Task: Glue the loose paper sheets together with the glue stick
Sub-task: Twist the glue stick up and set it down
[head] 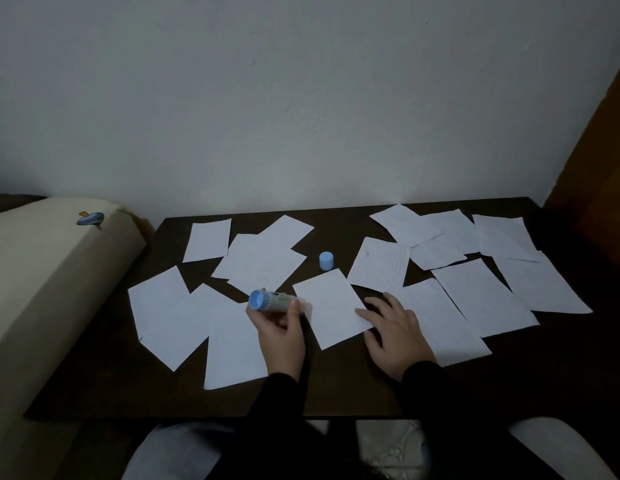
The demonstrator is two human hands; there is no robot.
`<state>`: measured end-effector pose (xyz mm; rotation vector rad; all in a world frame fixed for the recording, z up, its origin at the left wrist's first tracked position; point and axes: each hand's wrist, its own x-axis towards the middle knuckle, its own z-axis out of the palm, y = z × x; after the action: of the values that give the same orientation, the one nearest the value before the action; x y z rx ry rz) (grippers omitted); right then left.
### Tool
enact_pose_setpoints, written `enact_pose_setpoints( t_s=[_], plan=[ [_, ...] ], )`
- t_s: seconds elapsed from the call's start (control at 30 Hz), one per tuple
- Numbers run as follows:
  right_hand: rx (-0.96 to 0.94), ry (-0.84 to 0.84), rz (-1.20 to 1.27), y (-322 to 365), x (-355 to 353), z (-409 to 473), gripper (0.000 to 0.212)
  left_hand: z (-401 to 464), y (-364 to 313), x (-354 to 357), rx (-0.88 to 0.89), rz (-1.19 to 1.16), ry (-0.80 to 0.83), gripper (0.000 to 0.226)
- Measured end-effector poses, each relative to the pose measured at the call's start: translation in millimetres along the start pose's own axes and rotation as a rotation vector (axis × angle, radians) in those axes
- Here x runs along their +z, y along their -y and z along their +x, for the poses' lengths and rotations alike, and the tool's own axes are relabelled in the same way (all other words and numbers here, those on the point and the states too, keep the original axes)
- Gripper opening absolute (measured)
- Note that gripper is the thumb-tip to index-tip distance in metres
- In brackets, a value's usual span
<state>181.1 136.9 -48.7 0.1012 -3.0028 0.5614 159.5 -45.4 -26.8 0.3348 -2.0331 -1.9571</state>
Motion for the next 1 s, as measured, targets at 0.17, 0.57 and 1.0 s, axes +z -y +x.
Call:
enact_pose_setpoints(
  t_s=[0.17,0.57,1.0],
  plan=[
    [-0.058,0.0,0.047,0,-1,-2,0.044,-2,-2,2,-0.001,0.047,0.037,0.053],
    [-0.044,0.089,-0.042,4,-5,-1,0.055,-4,2,0,0.038,0.1,0.146,0.047],
    [-0.026,0.149,-0.035,1,-5,3,0.052,-15,4,-3,0.299,0.386,0.511,0.056]
  ],
)
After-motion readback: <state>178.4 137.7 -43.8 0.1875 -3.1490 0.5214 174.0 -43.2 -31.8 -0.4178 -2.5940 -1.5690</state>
